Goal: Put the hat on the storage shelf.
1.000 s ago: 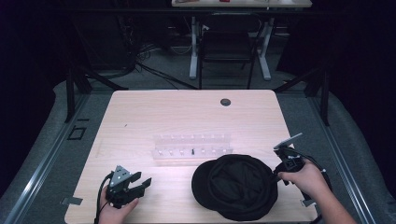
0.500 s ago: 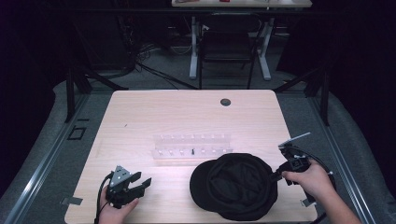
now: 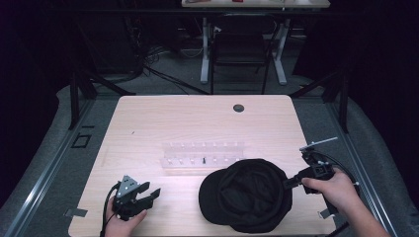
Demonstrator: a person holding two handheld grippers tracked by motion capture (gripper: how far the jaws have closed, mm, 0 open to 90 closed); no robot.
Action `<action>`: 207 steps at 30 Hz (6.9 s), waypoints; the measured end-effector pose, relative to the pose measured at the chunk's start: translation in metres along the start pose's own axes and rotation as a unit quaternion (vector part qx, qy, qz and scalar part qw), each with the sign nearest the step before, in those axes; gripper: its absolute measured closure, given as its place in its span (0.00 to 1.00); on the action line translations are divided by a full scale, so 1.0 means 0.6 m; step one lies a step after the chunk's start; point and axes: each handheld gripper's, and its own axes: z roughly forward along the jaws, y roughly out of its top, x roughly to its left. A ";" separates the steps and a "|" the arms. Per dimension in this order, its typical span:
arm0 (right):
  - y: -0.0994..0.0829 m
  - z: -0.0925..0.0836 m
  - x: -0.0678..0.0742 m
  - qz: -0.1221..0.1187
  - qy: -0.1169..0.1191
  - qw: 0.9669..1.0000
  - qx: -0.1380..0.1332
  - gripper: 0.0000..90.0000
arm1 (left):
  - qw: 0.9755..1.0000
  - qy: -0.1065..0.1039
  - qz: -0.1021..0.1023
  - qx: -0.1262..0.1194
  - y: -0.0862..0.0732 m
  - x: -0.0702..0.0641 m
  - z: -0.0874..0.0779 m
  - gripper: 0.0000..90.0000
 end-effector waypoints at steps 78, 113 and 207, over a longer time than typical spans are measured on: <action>0.033 -0.127 0.177 -0.045 0.165 0.980 -0.104 0.98 | 1.000 -0.001 -0.002 -0.004 -0.001 -0.002 0.004 0.55; 0.090 -0.151 0.220 -0.053 0.173 0.973 -0.143 0.98 | 1.000 -0.004 -0.002 -0.006 0.000 0.000 0.002 0.54; 0.228 -0.072 0.277 -0.046 0.160 0.966 -0.198 0.98 | 0.998 -0.023 0.026 -0.052 0.097 -0.037 0.011 0.55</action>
